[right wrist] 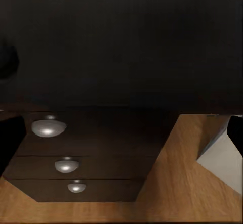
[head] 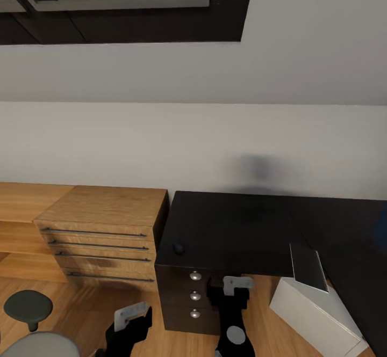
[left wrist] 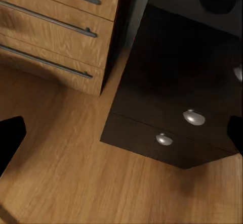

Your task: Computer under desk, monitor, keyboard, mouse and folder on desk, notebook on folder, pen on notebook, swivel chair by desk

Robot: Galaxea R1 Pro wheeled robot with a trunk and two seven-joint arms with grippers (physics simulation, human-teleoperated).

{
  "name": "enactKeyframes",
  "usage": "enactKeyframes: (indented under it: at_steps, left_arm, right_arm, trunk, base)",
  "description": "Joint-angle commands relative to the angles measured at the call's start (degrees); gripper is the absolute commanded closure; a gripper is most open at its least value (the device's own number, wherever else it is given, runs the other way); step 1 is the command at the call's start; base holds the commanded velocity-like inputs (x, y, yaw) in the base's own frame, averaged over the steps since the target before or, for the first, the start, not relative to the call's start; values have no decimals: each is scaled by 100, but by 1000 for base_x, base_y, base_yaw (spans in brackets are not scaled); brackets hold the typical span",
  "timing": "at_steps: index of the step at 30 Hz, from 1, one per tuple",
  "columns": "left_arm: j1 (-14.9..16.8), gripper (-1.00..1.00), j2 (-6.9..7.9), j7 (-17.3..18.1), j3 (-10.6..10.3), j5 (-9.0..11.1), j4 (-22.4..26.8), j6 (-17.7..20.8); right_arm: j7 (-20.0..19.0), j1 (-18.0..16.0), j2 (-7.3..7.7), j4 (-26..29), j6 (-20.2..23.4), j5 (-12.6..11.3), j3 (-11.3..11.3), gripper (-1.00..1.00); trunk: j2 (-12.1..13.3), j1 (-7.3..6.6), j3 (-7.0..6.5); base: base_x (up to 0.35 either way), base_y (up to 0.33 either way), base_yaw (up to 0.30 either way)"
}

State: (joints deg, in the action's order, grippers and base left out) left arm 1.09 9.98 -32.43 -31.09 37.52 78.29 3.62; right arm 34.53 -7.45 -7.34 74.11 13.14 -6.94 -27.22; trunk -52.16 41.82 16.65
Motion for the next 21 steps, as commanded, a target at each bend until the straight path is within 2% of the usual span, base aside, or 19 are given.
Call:
enactKeyframes:
  at_steps: [1, 4, 7, 8, 10, 12, 16, 21]
  left_arm:
    - [6, -100, 15, -249, -16, 24, 336, 251]
    - [6, -100, 15, -637, 47, 74, 809, 689]
    - [6, -100, -6, -929, 397, 402, 1077, 1117]
    - [6, -100, -22, -977, 485, 504, 843, 1173]
    - [6, -100, -28, -984, 538, 529, 588, 1175]
    - [6, -100, -10, -1015, 606, 537, 724, 1176]
    - [6, -100, -11, -1028, 607, 537, 755, 1176]
    - [6, -100, -43, -1038, 586, 547, 729, 1176]
  right_arm:
    - [68, -6, -5, 242, 278, -143, -31, -100]
    - [100, -15, -27, 530, 537, -453, -50, -100]
    - [104, -26, -23, 681, 587, -913, 41, -100]
    - [113, -28, 1, 606, 311, -1113, 158, -100]
    - [119, -28, 15, 433, 87, -1166, 191, -100]
    - [136, -28, 37, 193, -362, -1193, 222, -100]
    - [156, -29, 39, 152, -433, -1200, 222, -100]
    - [295, -21, 33, 132, -459, -1204, 209, -100]
  trunk:
    - [-6, 1, 8]
    - [-6, 1, 8]
    - [-6, 1, 8]
    - [-6, 1, 8]
    - [-6, 1, 8]
    - [-6, 1, 8]
    - [-6, 1, 8]
    - [-6, 1, 8]
  base:
    - [0, 0, 0]
    - [0, 0, 0]
    - [0, 0, 0]
    - [0, 0, 0]
    - [0, 0, 0]
    - [0, 0, 58]
    - [0, -6, 193]
    - [0, -224, 268]
